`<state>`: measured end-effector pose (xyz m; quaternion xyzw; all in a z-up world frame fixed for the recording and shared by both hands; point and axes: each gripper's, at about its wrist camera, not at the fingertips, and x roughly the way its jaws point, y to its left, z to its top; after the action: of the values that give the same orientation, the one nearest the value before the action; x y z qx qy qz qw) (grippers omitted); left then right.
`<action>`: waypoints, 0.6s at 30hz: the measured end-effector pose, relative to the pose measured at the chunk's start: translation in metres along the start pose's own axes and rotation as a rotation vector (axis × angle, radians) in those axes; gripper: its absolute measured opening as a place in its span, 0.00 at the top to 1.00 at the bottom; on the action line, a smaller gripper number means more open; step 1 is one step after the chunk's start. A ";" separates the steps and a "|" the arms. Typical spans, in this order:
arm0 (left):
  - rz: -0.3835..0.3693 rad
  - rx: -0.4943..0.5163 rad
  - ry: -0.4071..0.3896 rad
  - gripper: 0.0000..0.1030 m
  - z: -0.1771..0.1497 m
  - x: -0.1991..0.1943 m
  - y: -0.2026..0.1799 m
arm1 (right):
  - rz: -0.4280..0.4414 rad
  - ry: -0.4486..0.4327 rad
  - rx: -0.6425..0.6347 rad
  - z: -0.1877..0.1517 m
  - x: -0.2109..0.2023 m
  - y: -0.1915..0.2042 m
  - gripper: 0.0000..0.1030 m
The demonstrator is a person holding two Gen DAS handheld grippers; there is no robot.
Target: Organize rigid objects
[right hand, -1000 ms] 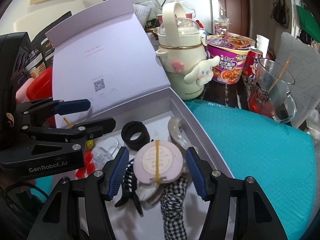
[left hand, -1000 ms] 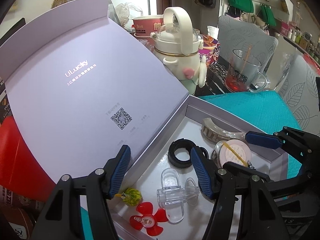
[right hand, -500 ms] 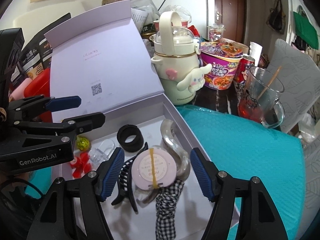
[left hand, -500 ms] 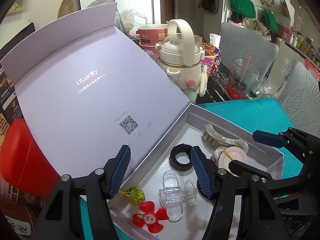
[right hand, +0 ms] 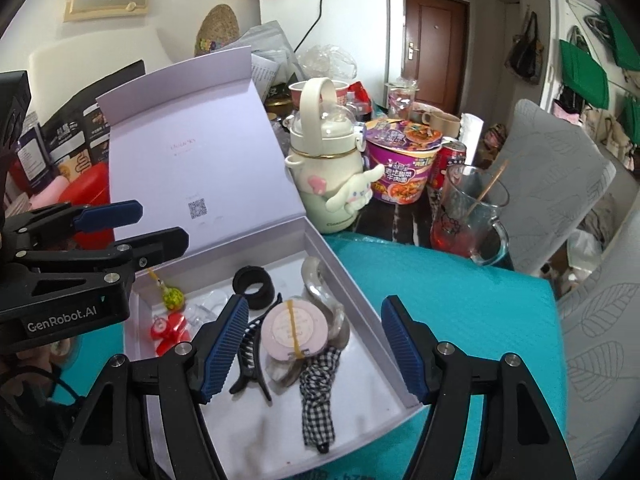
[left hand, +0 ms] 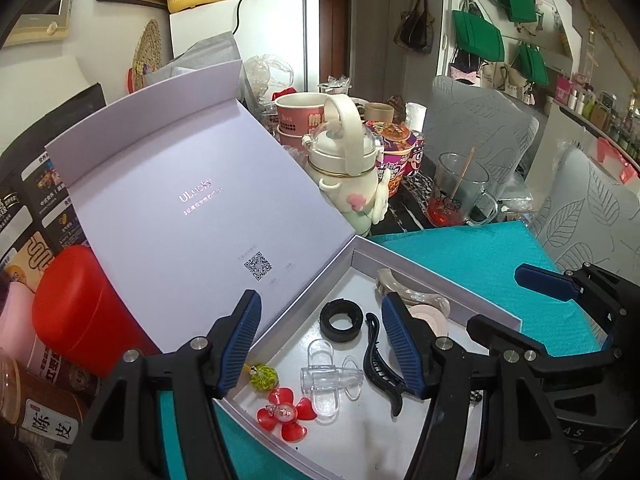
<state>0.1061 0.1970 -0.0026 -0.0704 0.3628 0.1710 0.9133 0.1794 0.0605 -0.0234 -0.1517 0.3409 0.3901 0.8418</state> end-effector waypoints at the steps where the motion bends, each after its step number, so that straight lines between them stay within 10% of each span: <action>1: -0.001 0.004 -0.005 0.39 -0.001 -0.006 -0.002 | -0.003 -0.005 -0.004 -0.001 -0.006 0.001 0.32; 18: 0.026 0.026 -0.125 0.39 -0.023 -0.108 -0.021 | -0.034 -0.122 -0.025 -0.021 -0.104 0.023 0.29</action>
<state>0.0255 0.1432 0.0553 -0.0429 0.3083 0.1823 0.9327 0.1037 0.0070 0.0339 -0.1441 0.2816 0.3882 0.8656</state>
